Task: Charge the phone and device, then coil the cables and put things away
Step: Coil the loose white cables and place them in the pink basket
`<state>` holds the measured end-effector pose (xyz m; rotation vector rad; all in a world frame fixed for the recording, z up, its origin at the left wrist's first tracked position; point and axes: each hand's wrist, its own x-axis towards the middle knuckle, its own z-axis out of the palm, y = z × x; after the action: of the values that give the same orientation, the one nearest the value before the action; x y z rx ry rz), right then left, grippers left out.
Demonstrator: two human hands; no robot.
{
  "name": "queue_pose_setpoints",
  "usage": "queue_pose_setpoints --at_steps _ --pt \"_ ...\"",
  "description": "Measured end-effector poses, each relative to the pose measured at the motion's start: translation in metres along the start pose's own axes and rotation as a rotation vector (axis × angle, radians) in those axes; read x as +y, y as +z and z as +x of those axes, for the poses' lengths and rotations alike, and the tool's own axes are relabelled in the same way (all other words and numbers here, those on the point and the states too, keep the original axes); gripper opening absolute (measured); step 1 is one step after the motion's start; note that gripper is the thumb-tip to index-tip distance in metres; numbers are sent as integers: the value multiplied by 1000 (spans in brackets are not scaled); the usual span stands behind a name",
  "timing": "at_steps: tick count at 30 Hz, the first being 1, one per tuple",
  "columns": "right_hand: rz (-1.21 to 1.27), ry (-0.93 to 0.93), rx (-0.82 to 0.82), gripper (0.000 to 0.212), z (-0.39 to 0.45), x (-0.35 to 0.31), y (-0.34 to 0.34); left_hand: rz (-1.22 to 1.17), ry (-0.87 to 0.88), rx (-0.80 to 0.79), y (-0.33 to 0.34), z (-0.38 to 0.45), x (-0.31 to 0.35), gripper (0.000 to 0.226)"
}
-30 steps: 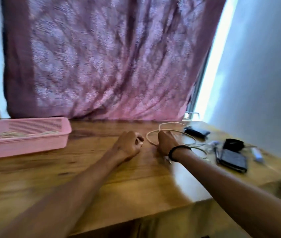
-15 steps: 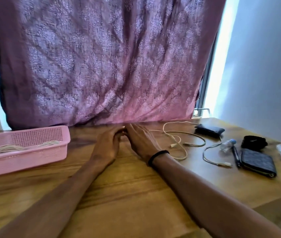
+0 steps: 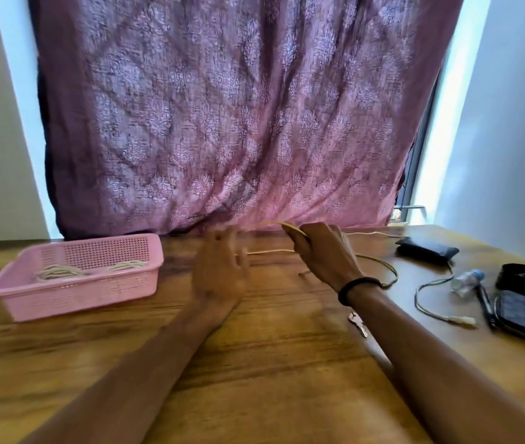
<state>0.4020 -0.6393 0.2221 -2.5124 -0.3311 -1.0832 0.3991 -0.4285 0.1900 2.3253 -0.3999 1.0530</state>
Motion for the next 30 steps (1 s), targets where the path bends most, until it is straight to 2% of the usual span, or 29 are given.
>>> queue_pose_setpoints --at_steps 3,7,9,11,14,15,17,19,22,26,28,30 --pt "-7 -90 -41 50 -6 -13 0 5 177 -110 -3 -2 30 33" --pt "-35 -94 -69 42 -7 -14 1 -6 212 -62 -16 5 31 26" --pt "-13 -99 -92 46 -6 -13 -1 -29 130 3 -23 12 17 25" --pt "9 -122 -111 47 -5 -12 -5 -129 -22 99 -31 20 -1 31" --pt "96 -133 -86 36 -2 -9 -8 -276 -186 230 -39 27 -24 61" --pt "141 -113 -85 39 -1 -9 -8 -295 -191 213 -39 27 -25 66" --pt "244 -43 -106 51 -2 -15 -5 -240 -141 159 -39 24 -14 54" --pt "456 41 -150 56 -4 -22 -6 -164 -85 160 -36 23 -3 46" --pt "915 158 -156 45 -3 -29 -10 -189 -39 228 -37 29 0 36" --pt "1049 307 -194 40 -1 -35 0 -387 82 309 -35 29 14 38" --pt "1069 327 -277 47 -5 -38 6 -487 147 169 -38 27 28 35" --pt "1030 336 -335 50 -9 -43 3 -560 162 -71 -39 24 37 37"
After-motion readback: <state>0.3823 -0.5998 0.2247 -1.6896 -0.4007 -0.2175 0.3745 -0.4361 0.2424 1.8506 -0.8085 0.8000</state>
